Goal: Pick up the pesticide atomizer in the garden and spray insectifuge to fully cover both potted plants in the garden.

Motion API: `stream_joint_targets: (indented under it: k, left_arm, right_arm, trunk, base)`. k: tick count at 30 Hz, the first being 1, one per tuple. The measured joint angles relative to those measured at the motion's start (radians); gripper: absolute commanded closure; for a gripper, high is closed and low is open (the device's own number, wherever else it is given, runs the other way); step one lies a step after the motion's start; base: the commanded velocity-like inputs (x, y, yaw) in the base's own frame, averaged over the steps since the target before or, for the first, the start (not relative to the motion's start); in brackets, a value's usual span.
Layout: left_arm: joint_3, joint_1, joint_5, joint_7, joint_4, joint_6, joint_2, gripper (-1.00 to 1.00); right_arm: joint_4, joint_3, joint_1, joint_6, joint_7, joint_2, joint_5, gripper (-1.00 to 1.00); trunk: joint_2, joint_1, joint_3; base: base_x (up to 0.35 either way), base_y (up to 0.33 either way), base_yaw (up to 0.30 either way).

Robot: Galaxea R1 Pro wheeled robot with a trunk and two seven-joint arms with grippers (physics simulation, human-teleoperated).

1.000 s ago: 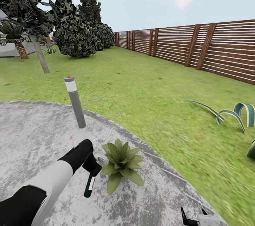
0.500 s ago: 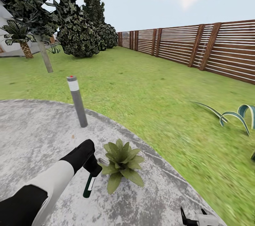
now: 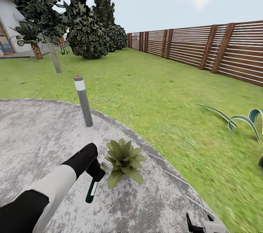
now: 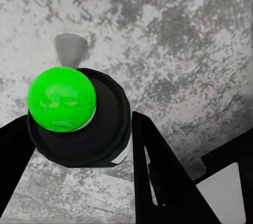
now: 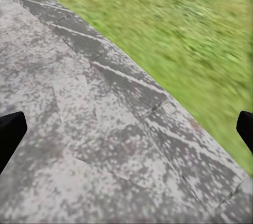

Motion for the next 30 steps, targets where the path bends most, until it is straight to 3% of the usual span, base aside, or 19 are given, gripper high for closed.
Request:
stream_joint_targets:
  k: [7, 10, 15, 19, 22, 26, 30]
  left_arm:
    - [0.000, -0.013, 0.001, 0.000, -0.001, 0.001, -0.002, 1.00]
    - [-0.002, -0.023, 0.004, 0.000, -0.002, 0.004, -0.036, 1.00]
    - [-0.005, -0.080, -0.002, 0.000, 0.000, 0.002, -0.067, 1.00]
    - [-0.009, -0.098, -0.007, -0.001, 0.010, 0.001, -0.066, 1.00]
    - [-0.008, -0.089, -0.005, -0.001, 0.067, -0.003, -0.057, 1.00]
    - [-0.006, -0.100, -0.004, -0.002, 0.069, -0.001, -0.068, 1.00]
    - [-0.005, -0.153, -0.002, -0.002, 0.071, 0.001, -0.114, 1.00]
  right_arm:
    - [0.000, 0.000, 0.000, 0.000, 0.002, -0.004, 0.001, -1.00]
    - [0.000, 0.000, 0.000, 0.001, 0.000, -0.004, 0.001, -1.00]
    - [0.000, 0.000, 0.000, 0.001, 0.000, -0.004, 0.001, -1.00]
    - [0.000, 0.001, 0.000, 0.002, 0.000, -0.003, 0.001, -1.00]
    - [0.000, 0.001, 0.000, 0.002, 0.000, -0.003, 0.001, -1.00]
    - [-0.001, 0.001, 0.000, 0.001, 0.000, -0.003, 0.001, -1.00]
    - [-0.001, 0.001, 0.000, 0.000, 0.000, -0.003, 0.001, -1.00]
  trunk:
    - [0.000, 0.000, 0.000]
    - [0.000, 0.000, 0.000]
    - [0.000, 0.000, 0.000]
    - [0.000, 0.000, 0.000]
    - [0.000, 0.000, 0.000]
    - [0.000, 0.000, 0.000]
    - [0.000, 0.000, 0.000]
  base:
    - [-0.003, -0.001, 0.000]
    - [0.000, 0.000, 0.000]
    - [0.000, 0.000, 0.000]
    - [0.000, 0.000, 0.000]
    - [0.000, 0.000, 0.000]
    - [0.000, 0.000, 0.000]
    - [0.000, 0.000, 0.000]
